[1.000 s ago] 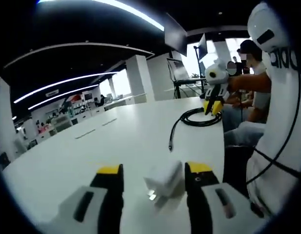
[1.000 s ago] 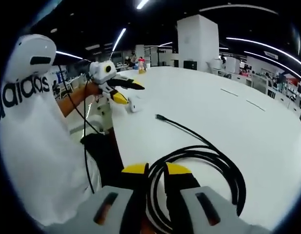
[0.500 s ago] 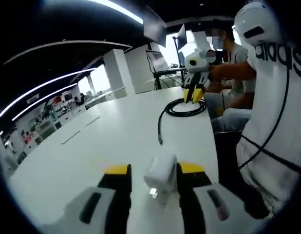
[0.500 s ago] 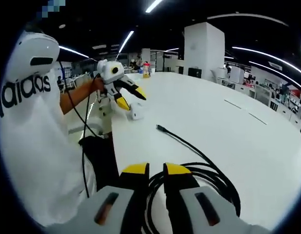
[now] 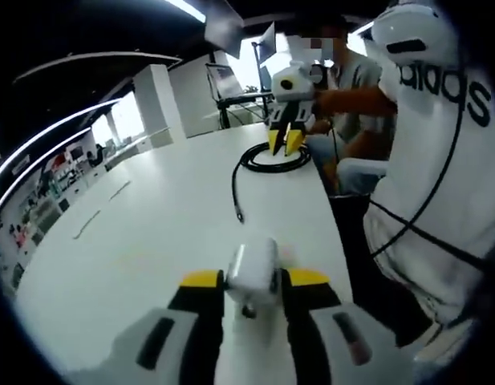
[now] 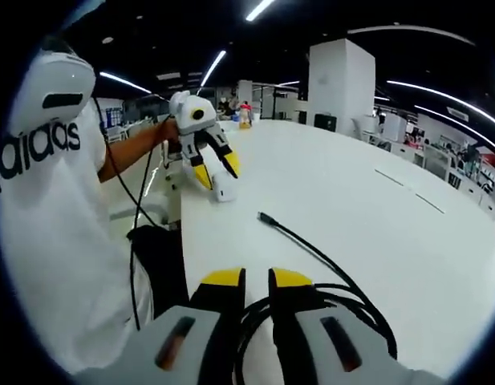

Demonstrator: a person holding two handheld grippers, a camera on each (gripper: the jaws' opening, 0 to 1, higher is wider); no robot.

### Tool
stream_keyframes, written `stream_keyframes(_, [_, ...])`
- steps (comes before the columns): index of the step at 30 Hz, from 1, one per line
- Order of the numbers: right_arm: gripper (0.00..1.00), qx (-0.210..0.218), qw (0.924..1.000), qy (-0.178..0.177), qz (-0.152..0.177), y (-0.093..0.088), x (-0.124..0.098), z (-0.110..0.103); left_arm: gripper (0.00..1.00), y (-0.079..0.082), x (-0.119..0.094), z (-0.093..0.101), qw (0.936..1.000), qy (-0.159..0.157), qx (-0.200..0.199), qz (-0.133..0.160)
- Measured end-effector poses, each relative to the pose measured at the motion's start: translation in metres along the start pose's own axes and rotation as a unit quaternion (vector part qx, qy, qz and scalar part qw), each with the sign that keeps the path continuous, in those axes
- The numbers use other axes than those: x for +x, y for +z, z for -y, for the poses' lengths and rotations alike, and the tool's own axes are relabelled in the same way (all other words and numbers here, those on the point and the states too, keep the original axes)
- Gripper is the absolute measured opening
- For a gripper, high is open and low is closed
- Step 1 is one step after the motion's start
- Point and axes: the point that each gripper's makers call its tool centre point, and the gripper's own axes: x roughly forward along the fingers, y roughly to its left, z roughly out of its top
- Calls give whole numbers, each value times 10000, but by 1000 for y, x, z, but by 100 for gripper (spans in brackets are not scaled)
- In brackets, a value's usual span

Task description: Plug the desk Type‑C cable into the charger adapter.

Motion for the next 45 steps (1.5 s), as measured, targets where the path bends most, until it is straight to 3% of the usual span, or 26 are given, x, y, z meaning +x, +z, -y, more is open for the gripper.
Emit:
stream_keyframes(12, [11, -310, 9993, 175, -96, 9, 18, 8, 25, -1, 6, -1, 9995, -316, 17, -60])
stream_keyframes(22, [11, -833, 9943, 526, -415, 19, 47, 13, 25, -2, 11, -1, 9989, -464, -80, -63])
stream_keyframes(35, [11, -1115, 9882, 841, -636, 21, 67, 18, 25, -2, 14, 0, 9968, -752, -116, -241])
stream_keyframes(45, [10, -1314, 9827, 1072, -748, 25, 86, 19, 25, 0, 17, -1, 9968, -716, -43, -348])
